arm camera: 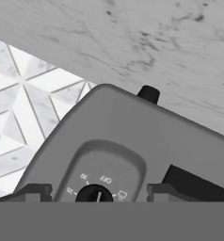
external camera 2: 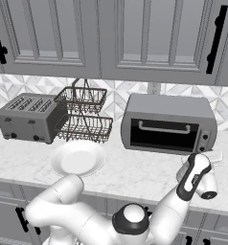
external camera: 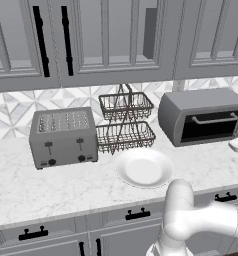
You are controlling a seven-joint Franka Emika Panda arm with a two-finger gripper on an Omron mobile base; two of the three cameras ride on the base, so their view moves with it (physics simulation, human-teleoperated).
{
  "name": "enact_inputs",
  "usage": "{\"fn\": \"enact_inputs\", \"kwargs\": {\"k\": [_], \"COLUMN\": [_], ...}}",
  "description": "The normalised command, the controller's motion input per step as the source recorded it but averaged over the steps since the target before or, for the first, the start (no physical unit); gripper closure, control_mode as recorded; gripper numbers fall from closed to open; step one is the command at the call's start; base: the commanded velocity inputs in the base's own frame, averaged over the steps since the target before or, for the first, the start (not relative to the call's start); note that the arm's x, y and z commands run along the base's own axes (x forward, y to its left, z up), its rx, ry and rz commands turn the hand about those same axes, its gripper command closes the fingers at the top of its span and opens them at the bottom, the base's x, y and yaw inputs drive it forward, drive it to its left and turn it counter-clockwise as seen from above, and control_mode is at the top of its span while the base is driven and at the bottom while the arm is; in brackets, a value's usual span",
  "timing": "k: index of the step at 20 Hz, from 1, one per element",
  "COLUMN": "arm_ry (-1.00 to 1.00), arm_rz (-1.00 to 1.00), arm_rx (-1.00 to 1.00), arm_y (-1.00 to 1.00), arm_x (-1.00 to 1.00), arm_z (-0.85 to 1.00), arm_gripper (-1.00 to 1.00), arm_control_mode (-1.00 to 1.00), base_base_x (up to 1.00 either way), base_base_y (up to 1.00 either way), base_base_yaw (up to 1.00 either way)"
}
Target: Pick up the kebab skewer and baguette bread, and place them inside the toaster oven. Close the toaster oven door and start by setting the timer.
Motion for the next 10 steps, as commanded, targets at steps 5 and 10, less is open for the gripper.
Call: {"fn": "enact_inputs", "kwargs": {"k": [5,10], "arm_ry": [0.00,0.00], "arm_rz": [0.00,0.00], "arm_rx": [0.00,0.00], "arm_y": [0.00,0.00], "arm_x": [-0.07,-0.03], "arm_z": [0.05,0.13], "arm_gripper": [1.00,1.00], "arm_control_mode": [-1.00,-1.00], "base_base_x": [0.00,0.00], "base_base_y": [0.00,0.00], "base_base_yaw": [0.00,0.00]}}
